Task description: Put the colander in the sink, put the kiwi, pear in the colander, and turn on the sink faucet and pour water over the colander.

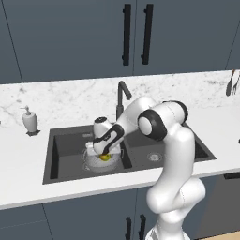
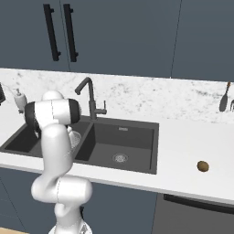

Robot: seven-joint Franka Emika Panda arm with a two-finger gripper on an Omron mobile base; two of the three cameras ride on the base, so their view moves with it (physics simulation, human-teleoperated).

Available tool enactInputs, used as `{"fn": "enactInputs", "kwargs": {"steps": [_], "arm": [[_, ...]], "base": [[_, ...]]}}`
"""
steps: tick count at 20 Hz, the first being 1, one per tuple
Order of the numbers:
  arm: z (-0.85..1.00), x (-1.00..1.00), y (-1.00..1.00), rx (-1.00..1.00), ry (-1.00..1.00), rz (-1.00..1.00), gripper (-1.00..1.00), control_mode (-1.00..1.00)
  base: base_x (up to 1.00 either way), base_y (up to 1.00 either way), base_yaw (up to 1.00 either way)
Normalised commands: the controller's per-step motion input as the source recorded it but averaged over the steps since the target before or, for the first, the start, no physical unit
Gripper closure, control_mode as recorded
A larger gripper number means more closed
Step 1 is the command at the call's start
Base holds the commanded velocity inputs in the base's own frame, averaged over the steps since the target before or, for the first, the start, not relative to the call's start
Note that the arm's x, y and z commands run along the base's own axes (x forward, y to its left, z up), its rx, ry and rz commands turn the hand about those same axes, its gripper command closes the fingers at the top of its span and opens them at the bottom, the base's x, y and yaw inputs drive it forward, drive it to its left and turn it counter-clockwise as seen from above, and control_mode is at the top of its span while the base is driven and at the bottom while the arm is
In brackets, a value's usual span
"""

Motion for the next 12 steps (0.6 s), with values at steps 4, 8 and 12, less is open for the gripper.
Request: {"fn": "enactInputs", "kwargs": {"steps": [4, 8, 12], "arm": [[-0.22, 0.0, 0.0, 0.0, 0.0, 0.0, 1.0, -1.0], [-0.11, 0.0, 0.0, 0.0, 0.0, 0.0, -1.0, -1.0], [0.0, 0.0, 0.0, 0.0, -0.02, 0.0, -1.0, -1.0]], "base": [[0.0, 0.0, 0.0], [0.0, 0.0, 0.0], [0.0, 0.0, 0.0]]}}
